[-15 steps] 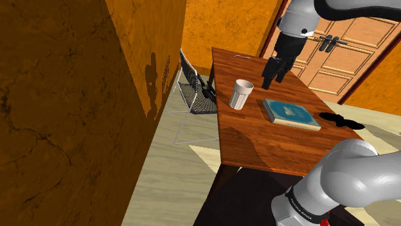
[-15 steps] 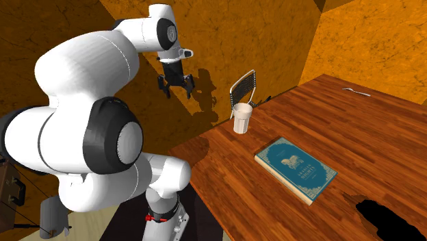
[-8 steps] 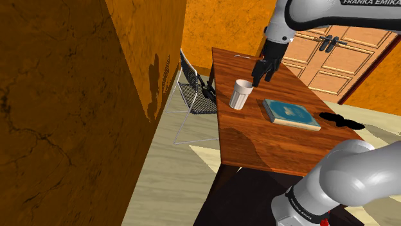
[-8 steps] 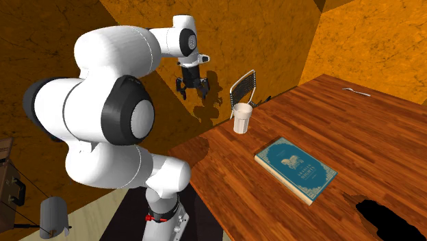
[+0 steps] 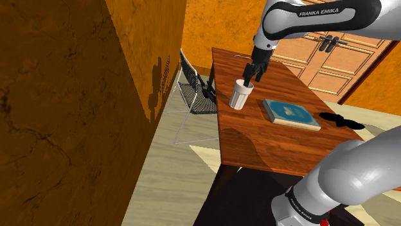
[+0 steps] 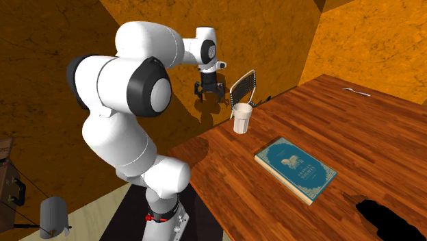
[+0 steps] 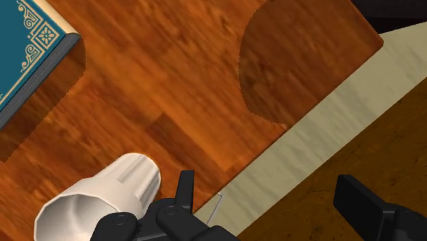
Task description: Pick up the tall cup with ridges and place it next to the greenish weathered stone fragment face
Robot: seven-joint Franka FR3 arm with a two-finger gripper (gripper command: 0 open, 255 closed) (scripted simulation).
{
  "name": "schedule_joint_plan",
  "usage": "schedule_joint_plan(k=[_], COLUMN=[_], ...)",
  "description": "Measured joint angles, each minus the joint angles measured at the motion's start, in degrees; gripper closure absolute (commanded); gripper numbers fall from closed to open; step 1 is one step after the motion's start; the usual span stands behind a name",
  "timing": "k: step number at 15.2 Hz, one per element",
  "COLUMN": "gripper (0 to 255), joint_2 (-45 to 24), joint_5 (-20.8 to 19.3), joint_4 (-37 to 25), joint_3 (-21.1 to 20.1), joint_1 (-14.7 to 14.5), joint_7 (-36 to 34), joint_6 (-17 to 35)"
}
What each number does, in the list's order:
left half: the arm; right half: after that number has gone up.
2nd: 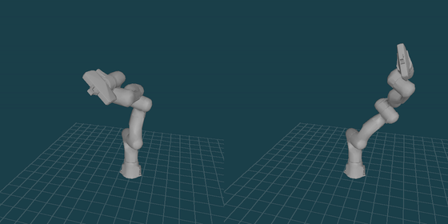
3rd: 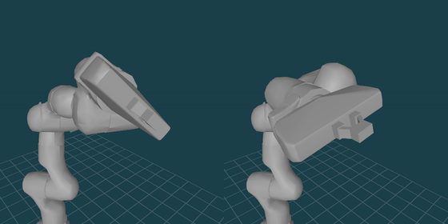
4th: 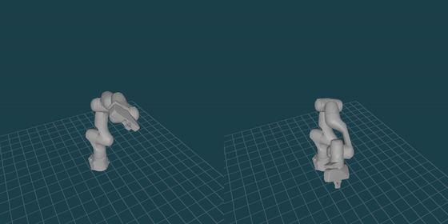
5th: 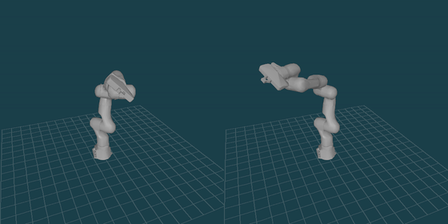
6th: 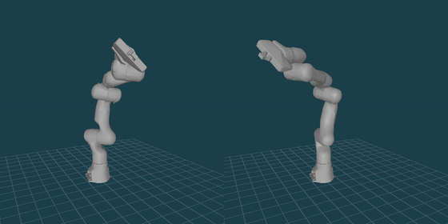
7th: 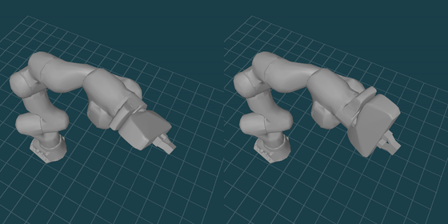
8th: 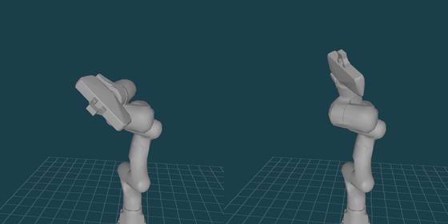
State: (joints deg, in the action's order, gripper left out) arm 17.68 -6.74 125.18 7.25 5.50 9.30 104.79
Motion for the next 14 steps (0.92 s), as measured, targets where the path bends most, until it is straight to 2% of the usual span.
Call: schedule_joint_plan(k=[6, 14], gripper=[0, 0], joint_2=[-11.1, -28.6], joint_5=[0.9, 4.8], joint_4=[-6.8, -21.3], joint_3=[3.5, 5.9], joint_1=[1.6, 4.4], joint_7=[5.3, 11.8], joint_6=[4.4, 6.9])
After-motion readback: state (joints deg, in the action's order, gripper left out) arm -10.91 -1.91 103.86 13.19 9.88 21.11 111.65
